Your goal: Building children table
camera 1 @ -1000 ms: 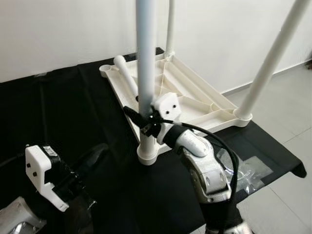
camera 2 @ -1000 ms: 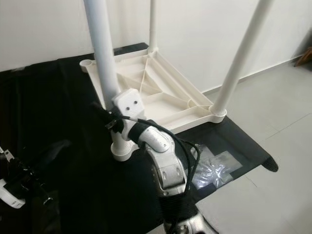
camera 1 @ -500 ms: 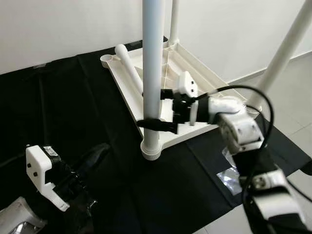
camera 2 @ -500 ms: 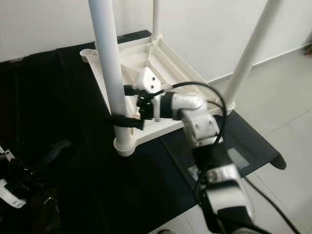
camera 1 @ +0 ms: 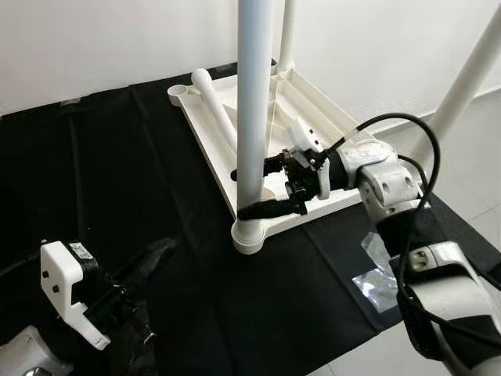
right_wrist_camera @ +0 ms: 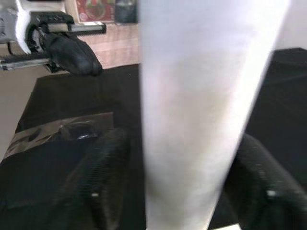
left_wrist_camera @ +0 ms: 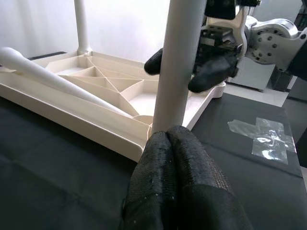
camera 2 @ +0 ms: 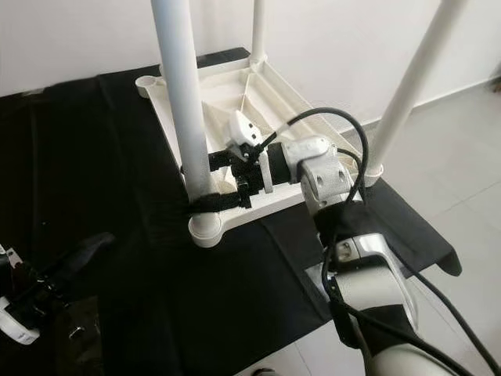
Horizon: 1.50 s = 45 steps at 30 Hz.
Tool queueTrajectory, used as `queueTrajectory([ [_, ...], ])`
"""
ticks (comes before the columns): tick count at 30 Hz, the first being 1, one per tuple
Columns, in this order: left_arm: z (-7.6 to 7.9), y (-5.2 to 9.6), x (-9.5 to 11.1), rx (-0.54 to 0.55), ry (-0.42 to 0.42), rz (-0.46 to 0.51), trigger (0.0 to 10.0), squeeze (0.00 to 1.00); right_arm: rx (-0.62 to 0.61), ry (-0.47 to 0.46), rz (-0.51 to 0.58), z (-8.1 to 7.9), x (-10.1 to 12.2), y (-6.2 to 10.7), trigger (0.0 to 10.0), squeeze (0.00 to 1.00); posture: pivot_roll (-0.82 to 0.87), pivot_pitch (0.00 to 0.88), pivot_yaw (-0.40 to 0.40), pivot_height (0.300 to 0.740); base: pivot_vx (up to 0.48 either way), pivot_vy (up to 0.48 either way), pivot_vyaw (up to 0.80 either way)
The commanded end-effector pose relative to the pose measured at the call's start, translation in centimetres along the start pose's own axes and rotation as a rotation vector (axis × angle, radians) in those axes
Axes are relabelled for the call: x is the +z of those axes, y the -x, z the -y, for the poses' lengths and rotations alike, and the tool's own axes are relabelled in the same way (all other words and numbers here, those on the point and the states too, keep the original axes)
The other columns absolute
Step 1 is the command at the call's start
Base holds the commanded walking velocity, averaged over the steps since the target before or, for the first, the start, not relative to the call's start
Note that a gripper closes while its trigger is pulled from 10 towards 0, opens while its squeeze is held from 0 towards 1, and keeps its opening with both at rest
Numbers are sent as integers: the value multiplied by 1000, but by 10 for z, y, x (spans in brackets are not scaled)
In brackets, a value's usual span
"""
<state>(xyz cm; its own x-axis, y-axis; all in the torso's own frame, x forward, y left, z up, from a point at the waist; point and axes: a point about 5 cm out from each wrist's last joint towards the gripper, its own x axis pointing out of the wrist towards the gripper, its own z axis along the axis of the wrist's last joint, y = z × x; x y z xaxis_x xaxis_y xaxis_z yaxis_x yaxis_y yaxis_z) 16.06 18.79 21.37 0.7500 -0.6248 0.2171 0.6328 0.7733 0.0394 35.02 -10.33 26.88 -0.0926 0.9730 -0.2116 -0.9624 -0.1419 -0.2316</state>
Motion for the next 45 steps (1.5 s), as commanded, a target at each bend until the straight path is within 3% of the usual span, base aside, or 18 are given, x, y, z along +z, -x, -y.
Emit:
queueTrajectory([
  [1, 2, 2, 3, -5, -9, -6, 10000, 0, 81, 46, 23, -2, 6, -8, 0, 0, 40, 203, -16, 740, 0, 0, 0],
  [13, 3, -1, 2, -8, -2, 2, 10000, 0, 32, 49, 70, -10, -4, -3, 0, 0, 3, 205, -15, 740, 0, 0, 0],
  [19, 2, -4, 1, -16, 4, 7, 10000, 0, -392, -40, 106, -14, -26, -13, 0, 0, -14, 206, -15, 740, 0, 0, 0],
  [20, 2, -4, 1, -19, 6, 6, 10000, 0, -738, -46, 86, -12, -36, -22, 0, 0, -25, 208, -9, 740, 0, 0, 0],
  [22, 2, -4, 1, -19, 6, 6, 10000, 0, -738, -46, 86, -12, -36, -22, 0, 0, -25, 208, -9, 740, 0, 0, 0],
  [23, 2, -4, 0, -21, 7, 6, 10000, 0, -995, -45, 72, -13, -42, -22, 0, 0, -25, 208, -9, 740, 0, 0, 0],
  [24, 2, -5, 0, -26, 8, 6, 10000, 0, -1077, -70, 50, -35, -53, -37, 0, 0, -23, 209, -3, 740, 0, 0, 0],
  [25, 2, -5, 0, -26, 8, 6, 10000, 0, -1077, -70, 50, -35, -53, -37, 0, 0, -23, 209, -3, 740, 0, 0, 0],
  [26, 1, -6, 0, -31, 10, 9, 10000, 0, -1076, -119, 42, -52, -59, -51, 0, 0, -35, 203, 6, 740, 0, 0, 0],
  [28, 0, -7, -1, -35, 11, 11, 10000, 0, -1022, -141, 49, -60, -60, -60, 0, 0, -40, 196, 7, 740, 0, 0, 0],
  [31, 0, -9, -1, -40, 11, 14, 10000, 0, -973, -154, 60, -61, -58, -66, 0, 0, -40, 189, 4, 740, 0, 0, 0],
  [32, -1, -10, -1, -45, 11, 17, 10000, 0, -941, -156, 73, -57, -55, -68, 10000, 0, -40, 185, 2, 740, 0, 0, 0],
  [35, 0, -11, -2, -47, 11, 19, 10000, 0, -923, -149, 90, -52, -50, -68, 10000, 0, -39, 183, 2, 740, 0, 0, 0],
  [36, 0, -12, -2, -48, 12, 20, 10000, 0, -864, -157, 130, -47, -41, -71, 10000, 114, -33, 180, 1, 740, 0, 0, 0],
  [39, 0, -12, -2, -49, 12, 20, 10000, 0, -825, -162, 157, -45, -35, -72, 10000, 114, -33, 180, 1, 740, 0, 0, 0],
  [40, 0, -12, -2, -48, 10, 20, 10000, 0, -760, -176, 187, -43, -29, -73, 10000, 1000, -32, 178, 2, 740, 0, 0, 0],
  [42, 0, -12, -1, -46, 5, 22, 10000, 0, -580, -159, 218, -43, -16, -72, 10000, 1000, -24, 179, -2, 740, 0, 0, 0],
  [45, 0, -13, -1, -46, 4, 23, 10000, 0, -536, -146, 222, -42, -13, -70, 10000, 1000, -24, 179, -2, 740, 0, 0, 0],
])
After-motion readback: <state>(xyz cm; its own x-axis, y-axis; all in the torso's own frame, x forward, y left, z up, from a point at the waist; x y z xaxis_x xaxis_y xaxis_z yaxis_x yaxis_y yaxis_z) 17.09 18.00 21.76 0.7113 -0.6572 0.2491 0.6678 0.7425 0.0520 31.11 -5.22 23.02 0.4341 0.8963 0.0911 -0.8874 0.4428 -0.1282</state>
